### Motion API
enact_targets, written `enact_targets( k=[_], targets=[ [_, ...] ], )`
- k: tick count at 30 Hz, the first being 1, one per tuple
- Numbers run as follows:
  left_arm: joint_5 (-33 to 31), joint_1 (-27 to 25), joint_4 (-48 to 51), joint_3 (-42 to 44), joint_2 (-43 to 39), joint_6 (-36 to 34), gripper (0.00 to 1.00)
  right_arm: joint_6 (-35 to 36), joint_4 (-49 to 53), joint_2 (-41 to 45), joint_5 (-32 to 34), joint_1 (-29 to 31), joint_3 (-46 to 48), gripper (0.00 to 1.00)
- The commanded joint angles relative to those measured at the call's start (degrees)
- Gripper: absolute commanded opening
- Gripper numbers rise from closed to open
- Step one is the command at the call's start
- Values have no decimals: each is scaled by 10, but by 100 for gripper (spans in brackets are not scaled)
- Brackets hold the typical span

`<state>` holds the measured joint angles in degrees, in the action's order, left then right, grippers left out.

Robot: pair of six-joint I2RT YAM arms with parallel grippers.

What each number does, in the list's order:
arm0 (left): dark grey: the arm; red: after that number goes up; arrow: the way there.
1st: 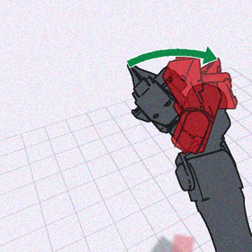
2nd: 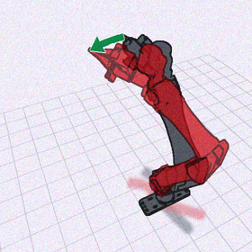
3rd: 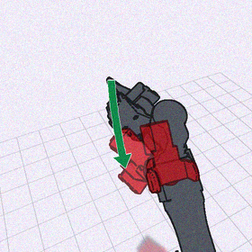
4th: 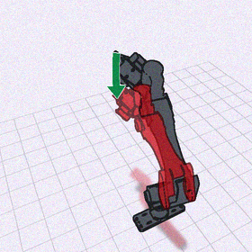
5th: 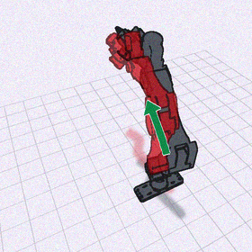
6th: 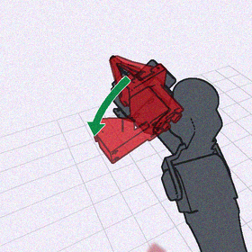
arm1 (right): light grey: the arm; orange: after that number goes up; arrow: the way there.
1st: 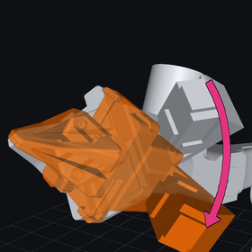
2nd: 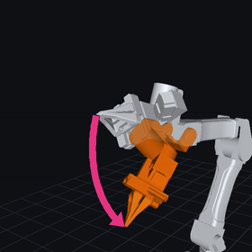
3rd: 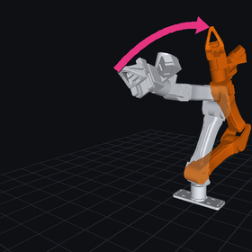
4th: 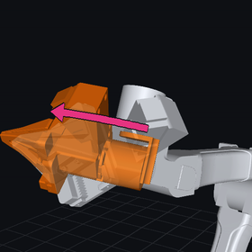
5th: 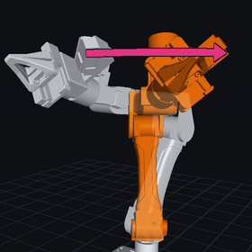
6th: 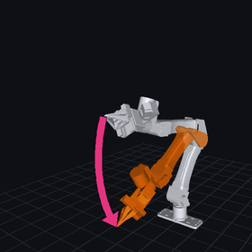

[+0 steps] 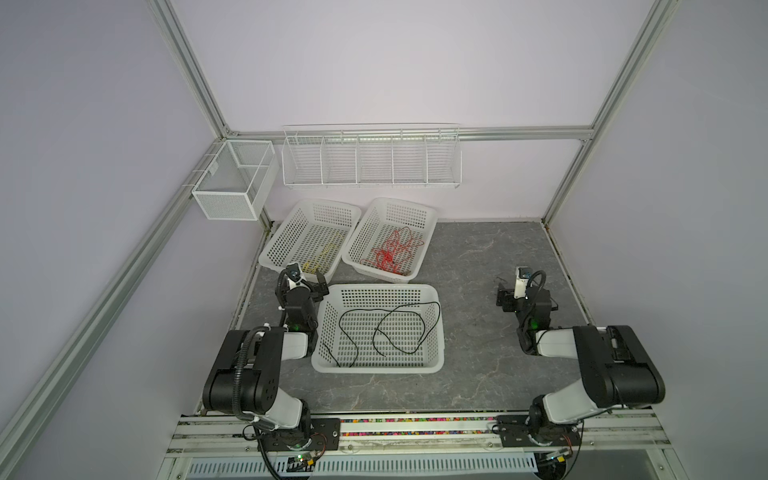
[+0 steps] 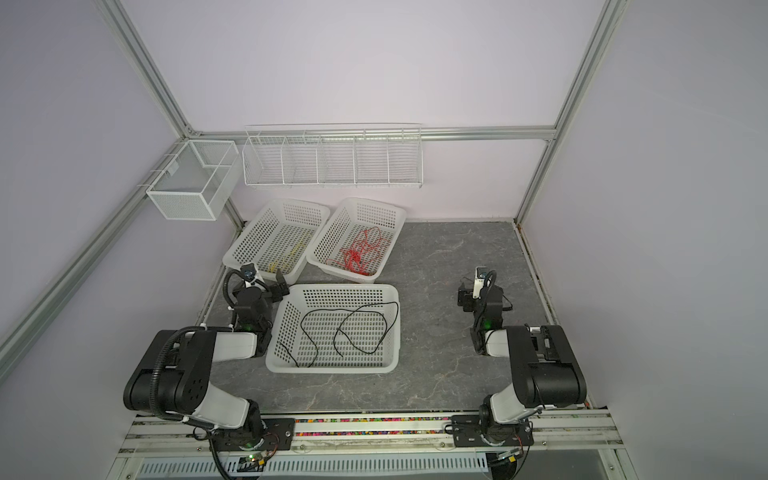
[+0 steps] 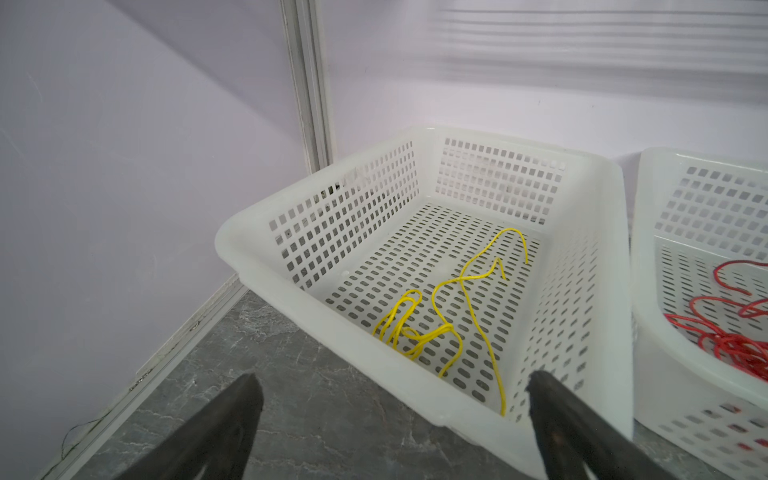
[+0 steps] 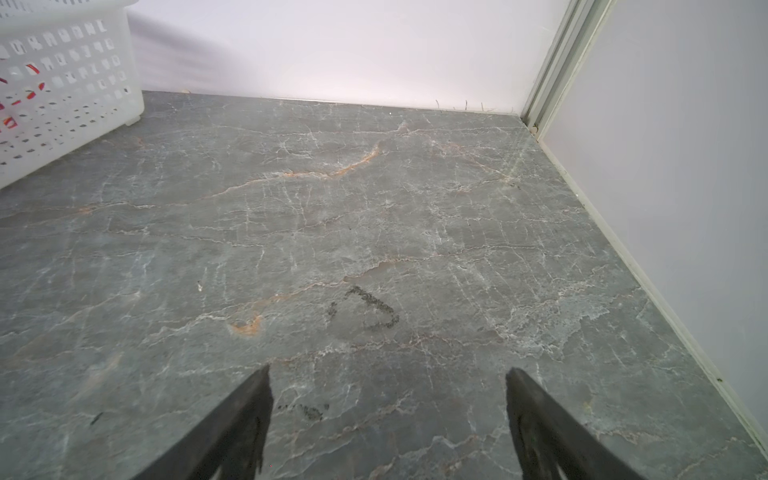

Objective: Untangle the cables

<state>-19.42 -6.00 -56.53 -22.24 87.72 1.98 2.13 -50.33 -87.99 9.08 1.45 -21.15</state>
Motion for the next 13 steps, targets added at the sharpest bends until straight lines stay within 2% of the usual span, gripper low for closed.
enact_targets(
  k=[1, 13],
  targets=[
    [-23, 5, 37, -1, 14, -4, 99, -1, 7, 4, -17, -4, -8, 89],
    [-24, 5, 33, 1, 15, -5, 99, -4, 12, 4, -25, -9, -11, 89]
  ],
)
